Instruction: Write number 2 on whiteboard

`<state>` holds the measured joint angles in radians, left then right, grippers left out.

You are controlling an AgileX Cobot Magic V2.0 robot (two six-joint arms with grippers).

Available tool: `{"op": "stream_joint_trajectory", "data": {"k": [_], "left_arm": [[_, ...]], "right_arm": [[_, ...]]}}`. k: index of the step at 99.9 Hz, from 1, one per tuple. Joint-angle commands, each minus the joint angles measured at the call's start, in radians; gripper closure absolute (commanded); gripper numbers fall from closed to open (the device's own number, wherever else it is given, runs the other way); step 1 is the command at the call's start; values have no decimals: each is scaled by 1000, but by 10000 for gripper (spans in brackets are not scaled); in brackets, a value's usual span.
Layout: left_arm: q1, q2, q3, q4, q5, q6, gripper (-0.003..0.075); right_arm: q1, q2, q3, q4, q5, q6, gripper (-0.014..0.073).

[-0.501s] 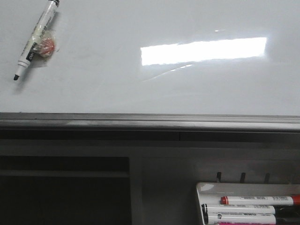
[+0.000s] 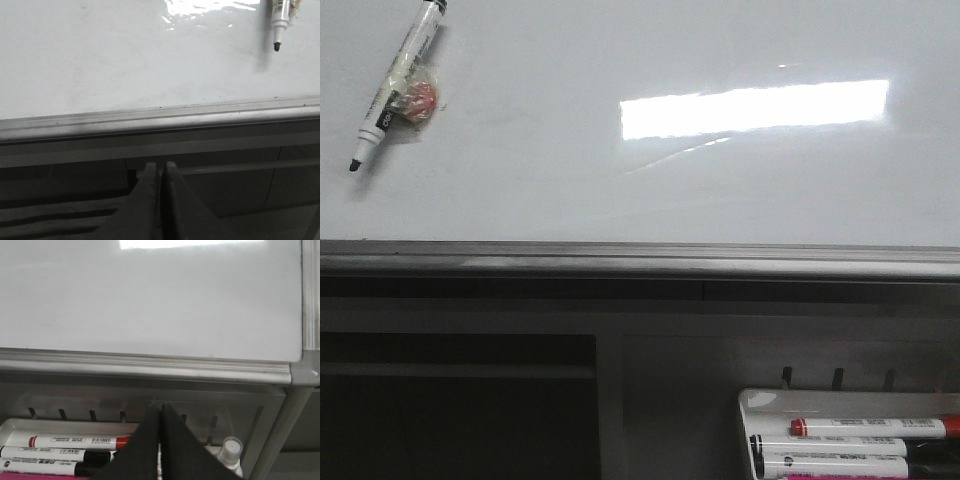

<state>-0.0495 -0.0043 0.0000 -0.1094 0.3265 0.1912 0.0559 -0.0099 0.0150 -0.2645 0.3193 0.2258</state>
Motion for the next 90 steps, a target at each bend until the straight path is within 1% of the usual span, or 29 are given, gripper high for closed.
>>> {"op": "stream_joint_trajectory", "data": {"k": [1,38,43,48,49,52,59,60,64,70,71,73,78,85,90], "left_arm": [[-1,-26,12,-4,-71,-7,741],[-1,-26,12,-4,-71,-7,741],[-1,-26,12,-4,-71,-7,741],[-1,-26,12,-10,-77,-9,741],[91,-26,12,-16,-83,-14,741],[91,-26,12,-67,-103,-31,741],[91,-26,12,-338,-181,-70,741],[91,-26,12,-403,-192,-70,741],[91,-26,12,-581,-217,-70,741],[91,-26,12,-747,-234,-70,741],[91,-26,12,-775,-237,-70,741],[91,-26,12,-803,-237,-73,741],[91,-26,12,-928,-237,-73,741],[89,-26,10,-1070,-229,-73,741],[89,-26,8,-1138,-225,-71,741]], "right_arm": [[-7,-21,25,-2,-49,-4,667],[-7,-21,25,-4,-49,-4,667],[-7,-21,25,-28,-61,-4,667],[-7,-21,25,-34,-106,-4,667],[-7,-21,25,-34,-114,-4,667],[-7,-21,25,-26,-155,-4,667],[-7,-21,25,51,-288,-4,667],[-7,-21,25,73,-319,-4,667],[-7,-21,25,145,-386,-4,667],[-7,-21,25,264,-486,-4,667],[-7,-21,25,295,-493,-4,667],[-7,-21,25,319,-503,-4,667],[-7,-21,23,389,-501,-4,667],[-7,-21,23,479,-467,-4,667],[-7,-21,23,543,-447,-4,667]]}}
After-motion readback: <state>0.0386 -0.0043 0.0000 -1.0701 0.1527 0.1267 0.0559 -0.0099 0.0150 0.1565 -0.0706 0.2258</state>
